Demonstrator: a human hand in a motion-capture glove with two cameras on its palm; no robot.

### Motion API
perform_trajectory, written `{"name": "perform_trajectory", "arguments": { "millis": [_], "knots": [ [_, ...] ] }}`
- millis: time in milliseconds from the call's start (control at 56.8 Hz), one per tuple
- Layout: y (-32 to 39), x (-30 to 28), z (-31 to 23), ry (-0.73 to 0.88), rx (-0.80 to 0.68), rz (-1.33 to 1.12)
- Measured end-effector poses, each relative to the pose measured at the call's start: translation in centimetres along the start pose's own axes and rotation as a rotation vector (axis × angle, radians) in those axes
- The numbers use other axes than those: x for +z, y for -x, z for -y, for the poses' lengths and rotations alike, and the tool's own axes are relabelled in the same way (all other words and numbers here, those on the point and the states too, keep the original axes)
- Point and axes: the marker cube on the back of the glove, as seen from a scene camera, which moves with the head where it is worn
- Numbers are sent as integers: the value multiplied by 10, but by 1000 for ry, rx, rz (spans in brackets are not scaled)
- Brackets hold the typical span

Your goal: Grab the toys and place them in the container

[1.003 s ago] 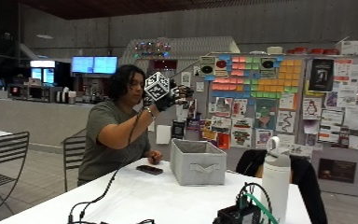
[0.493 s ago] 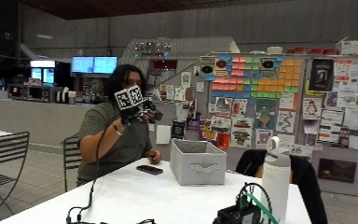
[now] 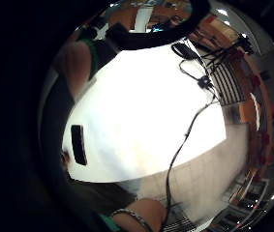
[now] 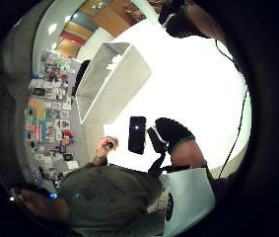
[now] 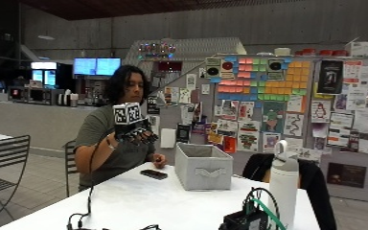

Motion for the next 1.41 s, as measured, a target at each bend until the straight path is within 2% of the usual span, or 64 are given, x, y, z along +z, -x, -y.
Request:
{"name": "perform_trajectory", "arguments": {
  "millis": [493,1408],
  "knots": [
    [0,21,0,48,-94,-11],
    [-22,29,-11,49,-97,6]
  ]
}}
